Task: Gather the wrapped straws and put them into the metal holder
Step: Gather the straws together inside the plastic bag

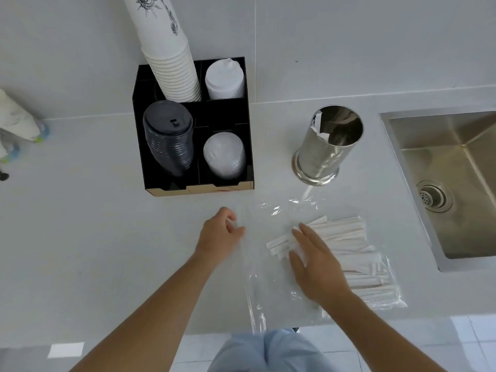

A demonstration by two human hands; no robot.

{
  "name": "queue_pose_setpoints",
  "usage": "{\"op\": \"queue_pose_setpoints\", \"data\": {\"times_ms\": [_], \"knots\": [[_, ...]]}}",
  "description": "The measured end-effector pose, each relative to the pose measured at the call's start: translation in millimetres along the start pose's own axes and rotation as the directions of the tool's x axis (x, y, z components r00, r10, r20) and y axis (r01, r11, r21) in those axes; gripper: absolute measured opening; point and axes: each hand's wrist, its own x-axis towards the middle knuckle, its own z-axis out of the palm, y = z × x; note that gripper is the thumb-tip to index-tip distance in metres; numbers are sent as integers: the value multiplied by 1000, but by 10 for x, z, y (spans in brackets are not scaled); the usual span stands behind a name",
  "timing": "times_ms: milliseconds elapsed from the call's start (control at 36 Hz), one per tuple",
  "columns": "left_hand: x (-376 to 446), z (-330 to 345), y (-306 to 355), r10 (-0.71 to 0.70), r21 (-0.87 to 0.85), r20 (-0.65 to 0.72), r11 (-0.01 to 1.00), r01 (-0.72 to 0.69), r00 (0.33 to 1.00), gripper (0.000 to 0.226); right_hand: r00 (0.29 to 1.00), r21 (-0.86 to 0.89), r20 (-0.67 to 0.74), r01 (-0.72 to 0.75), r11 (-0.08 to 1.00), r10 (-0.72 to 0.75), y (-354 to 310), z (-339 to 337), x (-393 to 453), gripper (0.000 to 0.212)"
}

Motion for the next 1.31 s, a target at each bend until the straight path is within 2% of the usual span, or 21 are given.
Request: {"op": "queue_pose_setpoints", "data": {"times_ms": [139,333,444,528,639,778,972,1111,1306], "knots": [[209,-61,12,33,46,11,998,-33,999,26,996,-23,49,82,996,-81,-416,425,304,49],[469,-128,45,61,74,138,995,-71,989,35,1000,-187,-5,-23,982,22,-478,846,523,60],[587,-159,37,80,84,242,991,-103,967,23,1000,-307,7,-27,951,30,-408,944,505,64],[658,-161,43,118,73,270,987,-143,956,13,999,-352,1,-43,935,46,-418,964,509,67],[746,-150,83,187,58,305,975,-214,934,12,998,-363,-16,-60,930,58,-451,973,512,69],[824,-178,145,206,59,353,969,-242,913,13,998,-358,-48,-57,932,43,-427,985,518,68],[893,-263,95,161,79,415,974,-211,896,13,994,-343,-109,-38,939,1,-374,1048,519,68],[885,-281,121,188,54,445,970,-235,876,10,988,-330,-150,-23,944,-28,-354,1067,526,67],[863,-296,140,152,73,425,977,-201,892,15,984,-340,-170,-17,940,-44,-349,1075,515,66]]}}
